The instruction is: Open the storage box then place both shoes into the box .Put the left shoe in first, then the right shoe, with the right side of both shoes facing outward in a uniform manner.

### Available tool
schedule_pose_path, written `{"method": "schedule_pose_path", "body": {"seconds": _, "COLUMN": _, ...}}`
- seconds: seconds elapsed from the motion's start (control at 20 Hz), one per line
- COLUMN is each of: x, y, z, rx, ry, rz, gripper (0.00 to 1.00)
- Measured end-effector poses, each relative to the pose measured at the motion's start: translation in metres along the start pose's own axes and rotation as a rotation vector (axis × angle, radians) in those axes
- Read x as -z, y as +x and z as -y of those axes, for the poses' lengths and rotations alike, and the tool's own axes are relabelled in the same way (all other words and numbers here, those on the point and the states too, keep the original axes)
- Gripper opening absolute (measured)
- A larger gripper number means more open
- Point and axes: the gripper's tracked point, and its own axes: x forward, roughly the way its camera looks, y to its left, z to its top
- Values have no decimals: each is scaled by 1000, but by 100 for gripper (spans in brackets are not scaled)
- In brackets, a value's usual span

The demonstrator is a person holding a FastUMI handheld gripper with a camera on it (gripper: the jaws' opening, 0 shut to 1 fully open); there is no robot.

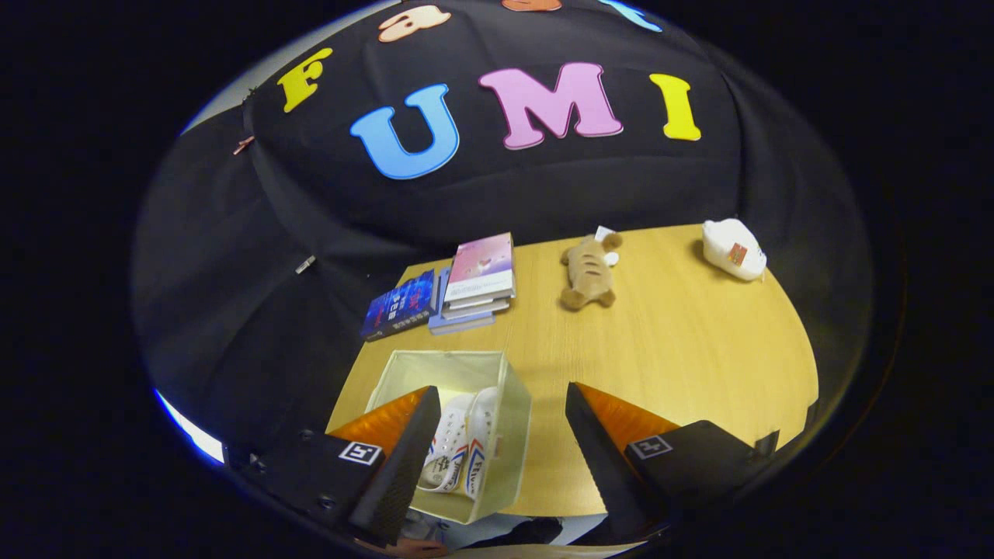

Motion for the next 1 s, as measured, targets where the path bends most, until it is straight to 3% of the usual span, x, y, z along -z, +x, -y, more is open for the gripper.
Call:
{"method": "schedule_pose_path", "body": {"seconds": 0.55, "x": -125, "y": -83, "z": 104, "rx": -26, "ry": -259, "rz": 413, "gripper": 99}}
{"method": "schedule_pose_path", "body": {"seconds": 0.8, "x": -161, "y": -120, "z": 132, "rx": -56, "ry": -253, "rz": 569, "gripper": 98}}
{"method": "schedule_pose_path", "body": {"seconds": 1.0, "x": -165, "y": -128, "z": 148, "rx": -28, "ry": -228, "rz": 586, "gripper": 98}}
